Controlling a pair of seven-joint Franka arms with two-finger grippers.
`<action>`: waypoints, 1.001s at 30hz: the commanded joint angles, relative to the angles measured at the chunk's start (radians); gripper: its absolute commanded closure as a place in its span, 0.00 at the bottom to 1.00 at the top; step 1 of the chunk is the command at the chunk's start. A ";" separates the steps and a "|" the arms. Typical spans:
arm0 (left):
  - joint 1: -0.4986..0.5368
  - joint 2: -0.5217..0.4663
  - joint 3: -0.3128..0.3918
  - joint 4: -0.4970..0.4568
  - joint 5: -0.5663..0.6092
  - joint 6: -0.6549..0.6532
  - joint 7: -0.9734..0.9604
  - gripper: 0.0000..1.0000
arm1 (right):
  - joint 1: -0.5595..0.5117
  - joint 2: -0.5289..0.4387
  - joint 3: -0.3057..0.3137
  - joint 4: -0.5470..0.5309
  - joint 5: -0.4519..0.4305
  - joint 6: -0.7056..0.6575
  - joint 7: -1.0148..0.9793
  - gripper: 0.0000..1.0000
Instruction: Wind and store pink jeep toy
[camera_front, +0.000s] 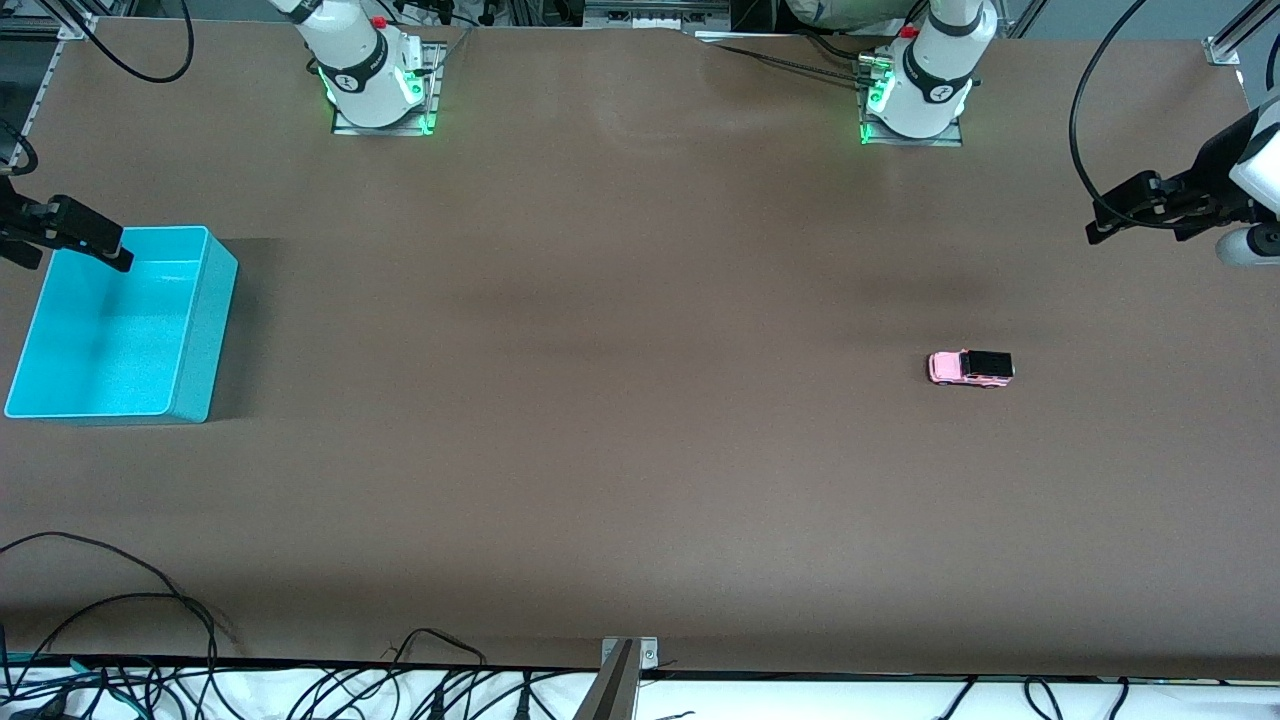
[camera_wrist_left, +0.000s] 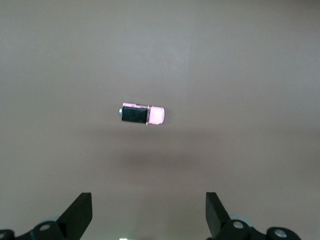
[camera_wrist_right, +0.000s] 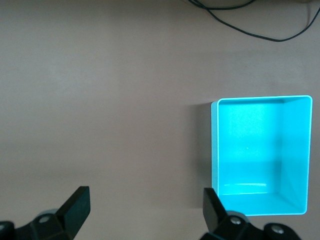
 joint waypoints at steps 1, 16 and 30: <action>0.008 -0.034 -0.005 -0.090 0.022 0.110 0.005 0.00 | -0.003 0.008 -0.003 0.026 0.019 -0.016 -0.008 0.00; 0.025 -0.022 0.012 -0.173 0.025 0.167 0.004 0.00 | -0.003 0.008 -0.003 0.026 0.018 -0.016 -0.008 0.00; 0.050 -0.022 0.020 -0.355 0.035 0.369 0.008 0.00 | -0.003 0.008 -0.003 0.026 0.019 -0.017 -0.008 0.00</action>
